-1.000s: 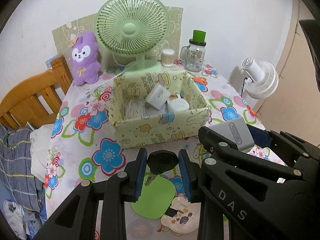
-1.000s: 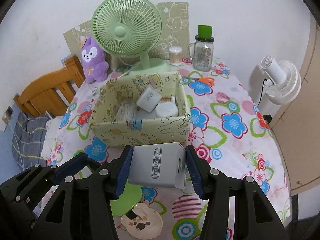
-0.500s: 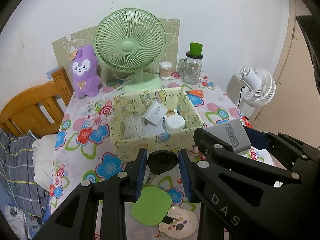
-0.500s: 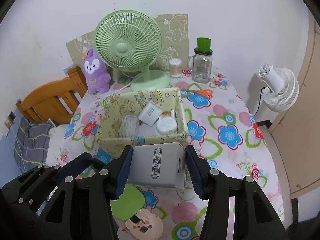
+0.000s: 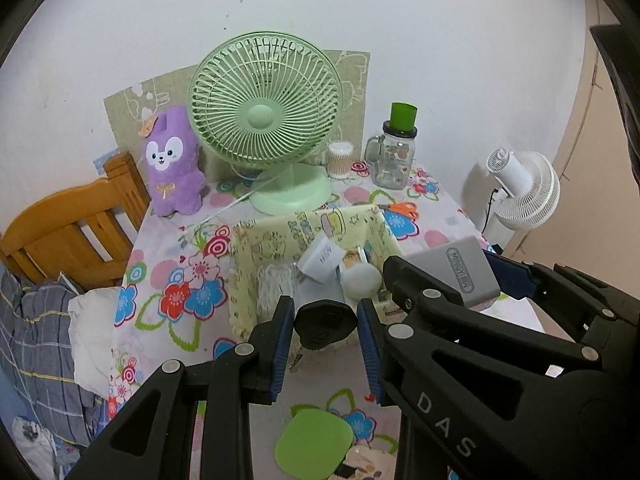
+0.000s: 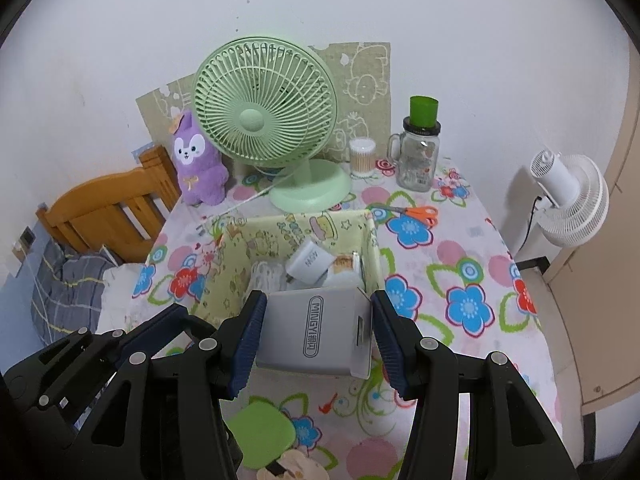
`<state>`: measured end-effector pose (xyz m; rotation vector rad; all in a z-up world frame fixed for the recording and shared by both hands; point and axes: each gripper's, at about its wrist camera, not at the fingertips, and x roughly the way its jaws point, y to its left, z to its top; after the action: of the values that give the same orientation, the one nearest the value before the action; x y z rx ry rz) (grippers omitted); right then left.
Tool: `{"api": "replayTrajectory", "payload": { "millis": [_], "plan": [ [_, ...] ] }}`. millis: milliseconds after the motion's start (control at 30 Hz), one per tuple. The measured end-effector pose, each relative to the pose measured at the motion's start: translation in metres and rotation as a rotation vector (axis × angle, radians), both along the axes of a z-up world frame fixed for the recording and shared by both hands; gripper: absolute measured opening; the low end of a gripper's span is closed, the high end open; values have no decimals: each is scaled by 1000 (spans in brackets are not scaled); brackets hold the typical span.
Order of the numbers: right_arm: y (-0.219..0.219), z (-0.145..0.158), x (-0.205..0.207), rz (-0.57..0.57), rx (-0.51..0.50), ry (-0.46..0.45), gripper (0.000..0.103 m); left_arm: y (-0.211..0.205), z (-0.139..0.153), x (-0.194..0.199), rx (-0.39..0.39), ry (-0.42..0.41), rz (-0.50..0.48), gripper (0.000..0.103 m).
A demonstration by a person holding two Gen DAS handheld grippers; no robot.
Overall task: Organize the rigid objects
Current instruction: 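Carry the key and white plug up over the fabric box with both tools, then lower the white plug into the box and open the right tool while the left tool holds the key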
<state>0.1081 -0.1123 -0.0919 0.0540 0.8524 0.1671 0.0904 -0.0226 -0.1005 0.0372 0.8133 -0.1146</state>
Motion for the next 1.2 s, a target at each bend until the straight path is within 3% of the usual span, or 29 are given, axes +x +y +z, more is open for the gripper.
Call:
{"api": "replayTrajectory", "payload": {
  "millis": [500, 1200],
  "plan": [
    [3, -10, 53, 24, 15, 17, 56, 5, -6, 47, -2, 16, 37, 33],
    [25, -67, 114, 93, 20, 145, 57, 26, -57, 102, -8, 147, 103, 33]
  ]
}}
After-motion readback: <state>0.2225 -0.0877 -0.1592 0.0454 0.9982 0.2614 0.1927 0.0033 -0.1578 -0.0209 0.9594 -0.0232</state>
